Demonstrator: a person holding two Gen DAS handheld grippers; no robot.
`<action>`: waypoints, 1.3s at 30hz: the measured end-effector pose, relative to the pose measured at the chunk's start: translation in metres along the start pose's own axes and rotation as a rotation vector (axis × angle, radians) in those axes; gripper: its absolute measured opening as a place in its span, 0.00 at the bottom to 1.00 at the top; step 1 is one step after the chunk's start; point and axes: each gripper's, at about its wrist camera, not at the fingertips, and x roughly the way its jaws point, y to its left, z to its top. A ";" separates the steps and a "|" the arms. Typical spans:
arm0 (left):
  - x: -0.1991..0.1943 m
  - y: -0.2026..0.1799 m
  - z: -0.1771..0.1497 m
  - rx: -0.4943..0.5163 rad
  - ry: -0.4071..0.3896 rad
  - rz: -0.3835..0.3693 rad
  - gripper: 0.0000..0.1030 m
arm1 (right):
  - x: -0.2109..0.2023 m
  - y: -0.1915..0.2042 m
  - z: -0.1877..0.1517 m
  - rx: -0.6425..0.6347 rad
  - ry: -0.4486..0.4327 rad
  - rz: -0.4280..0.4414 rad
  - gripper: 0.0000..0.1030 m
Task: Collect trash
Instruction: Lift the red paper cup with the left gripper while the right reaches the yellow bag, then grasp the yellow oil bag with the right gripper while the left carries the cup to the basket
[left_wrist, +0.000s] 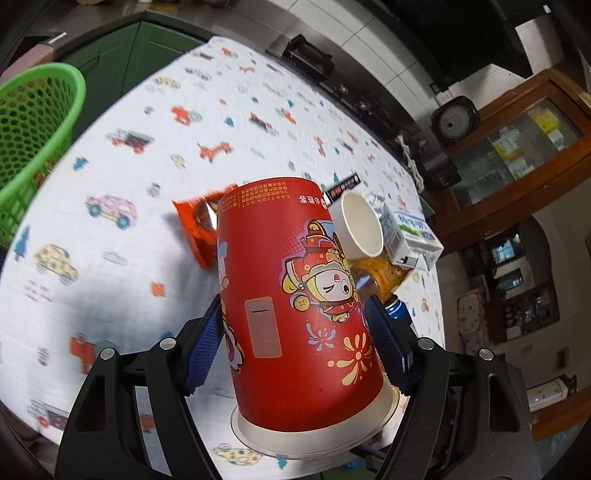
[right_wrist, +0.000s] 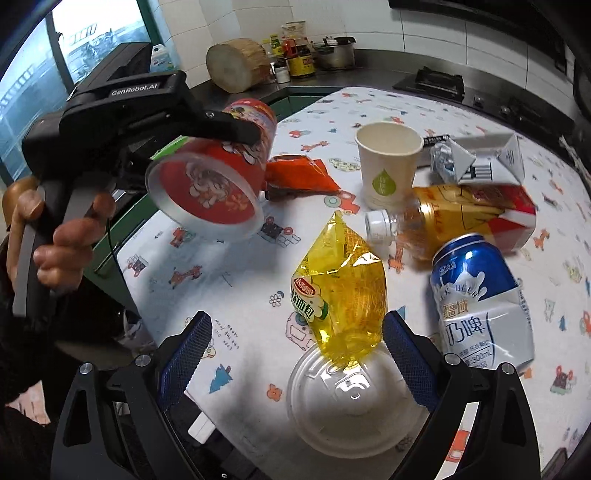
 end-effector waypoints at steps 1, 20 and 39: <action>-0.004 0.002 0.002 0.003 -0.009 0.005 0.71 | -0.001 0.001 0.001 -0.002 -0.004 -0.012 0.88; -0.031 0.019 0.008 0.068 -0.031 0.060 0.71 | 0.065 -0.022 0.020 -0.074 0.156 -0.163 0.63; -0.094 0.086 0.039 0.000 -0.143 0.129 0.71 | 0.052 0.037 0.070 -0.111 0.098 -0.044 0.51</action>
